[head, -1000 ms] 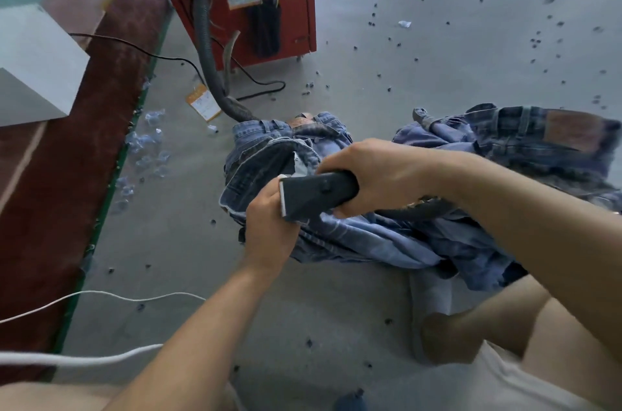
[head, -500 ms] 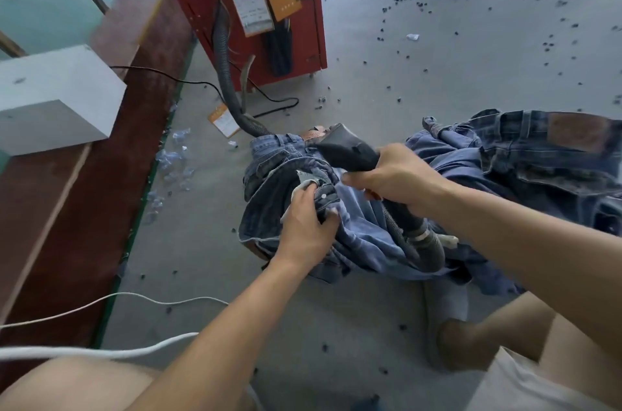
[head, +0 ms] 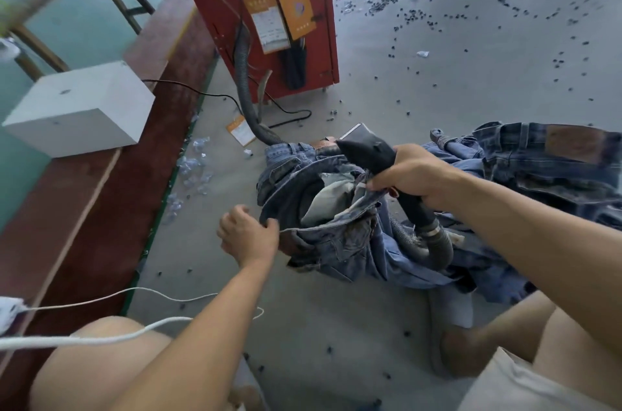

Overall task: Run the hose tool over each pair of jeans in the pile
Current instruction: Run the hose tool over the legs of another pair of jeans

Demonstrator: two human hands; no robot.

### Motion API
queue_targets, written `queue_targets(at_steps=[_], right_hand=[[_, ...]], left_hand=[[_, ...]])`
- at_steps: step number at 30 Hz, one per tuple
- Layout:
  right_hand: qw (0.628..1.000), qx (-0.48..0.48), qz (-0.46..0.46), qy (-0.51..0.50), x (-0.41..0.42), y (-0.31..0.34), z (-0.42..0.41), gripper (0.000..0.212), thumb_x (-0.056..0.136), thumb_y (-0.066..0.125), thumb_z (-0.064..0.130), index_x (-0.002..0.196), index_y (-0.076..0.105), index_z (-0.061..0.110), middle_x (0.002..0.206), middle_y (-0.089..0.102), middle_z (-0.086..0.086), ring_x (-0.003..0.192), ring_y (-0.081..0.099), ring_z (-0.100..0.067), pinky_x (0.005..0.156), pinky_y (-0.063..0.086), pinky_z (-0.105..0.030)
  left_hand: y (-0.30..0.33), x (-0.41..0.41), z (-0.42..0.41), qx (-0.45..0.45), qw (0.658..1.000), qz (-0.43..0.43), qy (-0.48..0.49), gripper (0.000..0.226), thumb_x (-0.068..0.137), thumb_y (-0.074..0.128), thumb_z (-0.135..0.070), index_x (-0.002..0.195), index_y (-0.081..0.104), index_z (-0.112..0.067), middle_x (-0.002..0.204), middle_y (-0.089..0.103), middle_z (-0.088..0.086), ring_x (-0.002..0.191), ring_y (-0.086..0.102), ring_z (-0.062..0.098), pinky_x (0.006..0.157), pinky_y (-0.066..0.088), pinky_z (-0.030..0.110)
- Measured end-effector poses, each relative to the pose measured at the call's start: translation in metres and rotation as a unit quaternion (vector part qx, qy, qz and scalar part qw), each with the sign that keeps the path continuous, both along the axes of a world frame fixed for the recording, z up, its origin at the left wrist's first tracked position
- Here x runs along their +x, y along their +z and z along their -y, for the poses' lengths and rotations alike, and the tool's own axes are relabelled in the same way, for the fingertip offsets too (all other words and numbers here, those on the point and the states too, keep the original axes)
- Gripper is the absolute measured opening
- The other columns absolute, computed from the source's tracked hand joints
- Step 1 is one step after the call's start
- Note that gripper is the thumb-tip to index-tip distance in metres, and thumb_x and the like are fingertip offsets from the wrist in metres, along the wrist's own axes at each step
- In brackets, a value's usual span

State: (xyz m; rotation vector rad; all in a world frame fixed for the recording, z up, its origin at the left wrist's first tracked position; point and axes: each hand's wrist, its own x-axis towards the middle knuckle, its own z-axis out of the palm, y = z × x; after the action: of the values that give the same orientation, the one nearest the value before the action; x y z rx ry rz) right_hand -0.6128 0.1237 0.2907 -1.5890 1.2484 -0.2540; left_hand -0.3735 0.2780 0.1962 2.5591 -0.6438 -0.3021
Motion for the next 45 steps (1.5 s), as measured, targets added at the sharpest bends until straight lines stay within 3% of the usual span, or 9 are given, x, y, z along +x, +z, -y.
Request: queue_targets(at_steps=[6,9,11,14,18,21,27,36,45], right_hand=[[0.997,0.019,0.024,0.074,-0.014,-0.002,0.006,0.019,0.074,0.081,0.006,0.084,0.066,0.001,0.066,0.062,-0.008,0.061,0.056,-0.021,0.064,0.045,-0.033],[0.993,0.041,0.043,0.105,-0.019,-0.001,0.01,0.022,0.074,0.079,0.005,0.088,0.065,-0.002,0.068,0.063,-0.008,0.062,0.058,-0.02,0.061,0.048,-0.03],[0.991,0.05,0.042,0.116,-0.021,0.0,0.013,0.019,0.074,0.08,0.005,0.087,0.066,0.004,0.068,0.065,-0.006,0.062,0.06,-0.018,0.06,0.05,-0.03],[0.994,0.045,0.025,0.096,-0.024,0.002,0.019,0.024,0.068,0.08,0.011,0.087,0.066,0.005,0.068,0.064,-0.008,0.062,0.06,-0.02,0.064,0.051,-0.033],[0.999,0.031,-0.003,0.039,-0.025,0.0,0.027,0.018,0.08,0.077,0.002,0.094,0.066,-0.003,0.064,0.064,-0.009,0.056,0.061,-0.02,0.063,0.053,-0.034],[0.999,-0.017,-0.034,0.007,-0.021,0.001,0.028,0.024,0.079,0.077,0.005,0.1,0.065,0.0,0.065,0.065,-0.009,0.054,0.06,-0.02,0.057,0.052,-0.032],[0.97,-0.218,-0.104,-0.037,-0.025,0.005,0.024,0.041,0.089,0.076,0.029,0.119,0.054,0.013,0.1,0.068,-0.014,0.087,0.067,-0.034,0.079,0.056,-0.048],[0.934,-0.311,-0.066,0.165,-0.019,0.029,-0.009,0.025,0.085,0.075,0.047,0.092,0.058,0.029,0.074,0.063,0.01,0.063,0.06,-0.001,0.053,0.041,-0.013],[0.916,-0.307,-0.097,0.241,0.015,-0.001,-0.009,0.03,0.086,0.074,0.049,0.088,0.054,0.027,0.077,0.057,0.013,0.07,0.055,-0.009,0.058,0.038,-0.026]], left_hand=[[-0.029,0.025,-0.016,-0.03,0.938,-0.325,-0.118,0.13,0.08,0.089,-0.032,0.16,-0.014,-0.041,0.161,0.036,0.005,0.139,0.046,0.029,0.112,0.042,0.047],[-0.034,0.025,-0.008,-0.053,0.937,-0.306,-0.16,0.091,0.086,0.084,-0.027,0.158,0.029,-0.034,0.131,0.066,0.002,0.122,0.063,0.027,0.107,0.05,0.047],[-0.033,0.022,-0.003,-0.058,0.945,-0.264,-0.181,0.028,0.092,0.077,-0.029,0.119,0.07,-0.024,0.11,0.076,0.007,0.111,0.07,0.031,0.101,0.054,0.049],[-0.018,0.017,0.004,-0.117,0.929,-0.31,-0.162,0.02,0.099,0.067,-0.032,0.09,0.076,-0.017,0.095,0.077,0.013,0.101,0.072,0.037,0.089,0.059,0.047],[0.012,0.017,0.012,-0.268,0.757,-0.578,-0.145,0.029,0.104,0.056,-0.024,0.114,0.076,-0.006,0.117,0.073,0.023,0.109,0.071,0.038,0.085,0.06,0.04],[0.028,0.007,0.014,-0.289,0.701,-0.639,-0.134,0.035,0.107,0.047,-0.021,0.13,0.065,-0.002,0.133,0.065,0.024,0.12,0.066,0.038,0.093,0.058,0.047],[0.039,-0.004,0.012,-0.29,0.693,-0.648,-0.127,0.038,0.106,0.04,-0.008,0.14,0.056,-0.001,0.137,0.062,0.026,0.123,0.062,0.04,0.105,0.052,0.053],[0.039,-0.007,0.011,-0.299,0.665,-0.676,-0.108,0.04,0.098,0.04,-0.005,0.127,0.068,-0.008,0.131,0.065,0.024,0.112,0.067,0.036,0.102,0.055,0.051],[0.04,-0.006,0.014,-0.249,0.68,-0.682,-0.101,0.03,0.073,0.055,-0.02,0.099,0.061,-0.006,0.105,0.065,0.022,0.088,0.068,0.035,0.085,0.06,0.048]])
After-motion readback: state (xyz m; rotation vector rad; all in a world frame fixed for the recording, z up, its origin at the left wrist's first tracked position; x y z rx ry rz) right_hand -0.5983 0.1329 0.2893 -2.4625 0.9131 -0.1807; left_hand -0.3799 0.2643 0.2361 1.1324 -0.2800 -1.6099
